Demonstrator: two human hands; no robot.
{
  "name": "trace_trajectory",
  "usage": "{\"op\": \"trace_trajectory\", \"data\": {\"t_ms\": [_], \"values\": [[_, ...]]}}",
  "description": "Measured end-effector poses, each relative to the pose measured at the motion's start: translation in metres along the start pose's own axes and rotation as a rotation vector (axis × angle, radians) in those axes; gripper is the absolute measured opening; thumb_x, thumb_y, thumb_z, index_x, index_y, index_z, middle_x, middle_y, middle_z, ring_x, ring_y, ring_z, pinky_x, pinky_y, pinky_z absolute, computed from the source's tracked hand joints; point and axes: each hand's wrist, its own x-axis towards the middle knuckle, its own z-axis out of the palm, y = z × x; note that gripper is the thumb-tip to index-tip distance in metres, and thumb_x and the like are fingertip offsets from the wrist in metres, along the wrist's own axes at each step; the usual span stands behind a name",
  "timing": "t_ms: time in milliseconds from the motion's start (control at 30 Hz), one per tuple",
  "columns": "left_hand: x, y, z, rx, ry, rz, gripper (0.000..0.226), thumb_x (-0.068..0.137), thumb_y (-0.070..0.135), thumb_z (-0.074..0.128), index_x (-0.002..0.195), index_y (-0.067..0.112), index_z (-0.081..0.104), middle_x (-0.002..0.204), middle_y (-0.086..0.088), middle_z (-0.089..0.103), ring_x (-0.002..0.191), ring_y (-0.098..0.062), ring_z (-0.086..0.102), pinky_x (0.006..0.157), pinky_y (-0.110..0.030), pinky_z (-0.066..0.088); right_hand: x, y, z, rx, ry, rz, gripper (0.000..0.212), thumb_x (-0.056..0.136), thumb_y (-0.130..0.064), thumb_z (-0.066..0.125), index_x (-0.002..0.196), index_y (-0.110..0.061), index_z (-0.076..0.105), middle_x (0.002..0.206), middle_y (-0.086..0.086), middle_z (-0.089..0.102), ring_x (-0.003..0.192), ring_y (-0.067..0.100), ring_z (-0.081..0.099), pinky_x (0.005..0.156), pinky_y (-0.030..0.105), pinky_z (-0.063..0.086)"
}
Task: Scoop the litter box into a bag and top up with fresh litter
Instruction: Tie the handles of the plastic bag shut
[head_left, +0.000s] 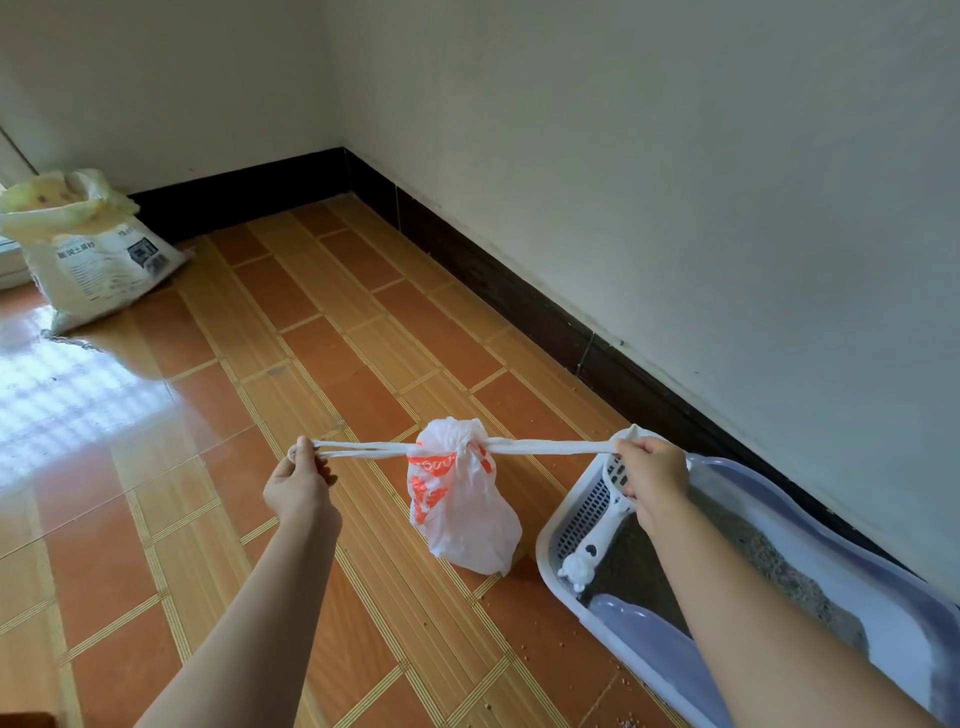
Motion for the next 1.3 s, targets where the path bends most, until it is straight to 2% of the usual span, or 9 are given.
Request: {"op": "trace_trajectory", "data": {"t_ms": [133,233,333,467,600,733,900,1100,1300], "values": [[-0.008,-0.002,-0.001,-0.030,-0.239,-0.001,0.016,0.093,0.030,0.054,0.081,0.021,0.060,0.077,0.003,0.054,0.069,-0.010,0.051,0.064,-0.023,0.041,0.001,0.002,-0.005,0.074,-0.070,0.017,0.017,0.093,-0.018,0.055,0.097,-0.004,0.063,0.070,0.003,0.053,0.060,0.010,0.046,0.054,0.021,0.043],[-0.015,-0.014,0.001,0.139,-0.478,-0.016,0.015,0.090,0.035,0.057,0.100,0.024,0.060,0.095,0.004,0.060,0.092,-0.015,0.054,0.076,-0.030,0.042,-0.003,0.006,-0.005,0.133,-0.134,0.091,0.018,0.093,-0.022,0.055,0.094,-0.005,0.060,0.070,0.005,0.052,0.063,0.016,0.047,0.061,0.028,0.049],[-0.024,-0.026,0.005,0.375,-0.730,0.028,0.038,0.083,0.043,0.063,0.118,0.031,0.056,0.118,0.010,0.059,0.113,-0.016,0.050,0.090,-0.035,0.038,-0.006,0.010,0.000,0.227,-0.233,0.161,0.015,0.093,-0.025,0.056,0.092,-0.011,0.060,0.080,0.007,0.055,0.064,0.014,0.049,0.057,0.023,0.045],[-0.036,-0.021,0.016,0.546,-0.981,0.062,0.064,0.071,0.041,0.075,0.126,0.034,0.042,0.121,0.021,0.048,0.120,-0.009,0.042,0.098,-0.031,0.032,-0.007,0.005,0.012,0.256,-0.361,0.187,0.013,0.091,-0.030,0.057,0.092,-0.017,0.059,0.087,0.007,0.057,0.073,0.017,0.052,0.057,0.024,0.046],[-0.039,-0.020,0.034,0.752,-1.023,0.161,0.085,0.076,0.016,0.077,0.142,0.031,0.025,0.143,0.010,0.030,0.137,-0.015,0.024,0.110,-0.040,0.025,0.000,-0.005,0.020,0.303,-0.355,0.184,0.017,0.092,-0.029,0.056,0.098,-0.014,0.061,0.084,0.007,0.056,0.071,0.017,0.051,0.057,0.024,0.045],[-0.039,-0.020,0.059,0.939,-1.077,0.236,0.094,0.077,0.020,0.076,0.147,0.030,0.014,0.157,0.000,0.009,0.144,-0.022,0.012,0.115,-0.045,0.018,0.010,-0.007,0.025,0.133,-0.385,0.075,0.026,0.094,-0.020,0.053,0.119,-0.018,0.058,0.086,0.002,0.059,0.075,0.014,0.055,0.064,0.023,0.049],[-0.038,-0.022,0.086,1.003,-1.113,0.232,0.089,0.079,0.016,0.074,0.146,0.020,0.016,0.156,-0.003,0.016,0.142,-0.023,0.019,0.113,-0.041,0.025,0.013,0.001,0.044,-0.267,-0.606,-0.040,0.040,0.093,-0.016,0.053,0.133,-0.018,0.048,0.108,-0.001,0.060,0.090,0.011,0.061,0.073,0.024,0.056],[-0.028,-0.026,0.106,1.020,-1.186,0.211,0.092,0.082,0.009,0.069,0.147,0.028,0.007,0.153,-0.001,0.021,0.141,-0.021,0.024,0.109,-0.033,0.030,0.018,0.009,0.057,-0.336,-0.565,-0.156,0.033,0.092,-0.016,0.054,0.125,-0.015,0.051,0.120,0.001,0.059,0.104,0.015,0.059,0.088,0.034,0.054],[-0.013,-0.027,0.114,1.122,-1.219,0.243,0.104,0.076,0.015,0.076,0.148,0.034,0.004,0.155,0.001,0.021,0.139,-0.025,0.030,0.110,-0.043,0.033,0.021,0.010,0.062,-0.356,-0.565,-0.313,0.026,0.093,-0.014,0.052,0.119,-0.015,0.055,0.107,-0.004,0.060,0.092,0.004,0.052,0.058,0.008,0.037]]}}
